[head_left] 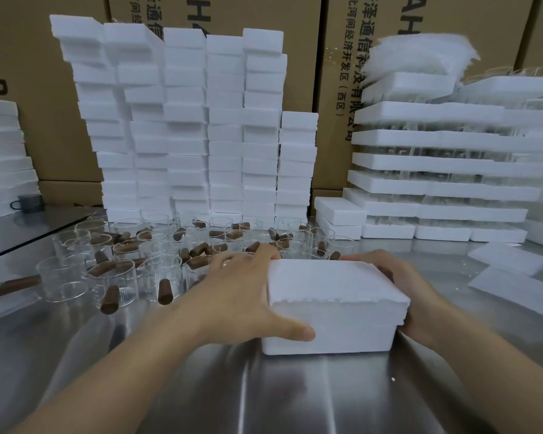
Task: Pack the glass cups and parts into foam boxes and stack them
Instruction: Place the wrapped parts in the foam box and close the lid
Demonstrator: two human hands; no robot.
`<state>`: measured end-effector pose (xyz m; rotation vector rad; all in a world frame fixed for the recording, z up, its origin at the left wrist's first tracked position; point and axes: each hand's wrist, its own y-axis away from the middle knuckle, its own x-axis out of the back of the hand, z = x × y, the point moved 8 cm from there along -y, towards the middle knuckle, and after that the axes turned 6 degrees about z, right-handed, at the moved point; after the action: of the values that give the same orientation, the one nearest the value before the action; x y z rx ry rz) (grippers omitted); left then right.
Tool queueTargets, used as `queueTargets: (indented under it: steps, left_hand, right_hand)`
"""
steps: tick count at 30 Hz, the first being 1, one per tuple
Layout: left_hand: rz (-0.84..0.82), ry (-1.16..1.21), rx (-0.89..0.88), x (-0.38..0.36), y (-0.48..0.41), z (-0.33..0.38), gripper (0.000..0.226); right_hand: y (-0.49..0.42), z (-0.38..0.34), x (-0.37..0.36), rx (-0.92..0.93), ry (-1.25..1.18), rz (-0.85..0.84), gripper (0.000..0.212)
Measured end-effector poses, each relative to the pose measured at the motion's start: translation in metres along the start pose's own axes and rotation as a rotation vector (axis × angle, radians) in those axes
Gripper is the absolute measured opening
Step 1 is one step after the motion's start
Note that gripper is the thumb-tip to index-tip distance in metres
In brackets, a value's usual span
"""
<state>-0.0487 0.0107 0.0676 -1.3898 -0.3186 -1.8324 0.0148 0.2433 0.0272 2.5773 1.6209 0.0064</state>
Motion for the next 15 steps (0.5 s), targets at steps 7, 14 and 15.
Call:
queueTargets:
  steps: [7, 14, 15]
  left_hand:
    - [0.157, 0.674, 0.088, 0.022, -0.006, 0.002, 0.08]
    - [0.038, 0.921, 0.204, 0.024, -0.004, -0.011, 0.073]
    - [0.037, 0.945, 0.211, 0.024, -0.004, -0.013, 0.076]
  right_hand:
    - [0.002, -0.028, 0.003, 0.17, -0.247, -0.062, 0.048]
    - [0.019, -0.043, -0.031, 0.319, -0.156, -0.191, 0.084]
    - [0.021, -0.042, -0.032, 0.319, -0.141, -0.192, 0.083]
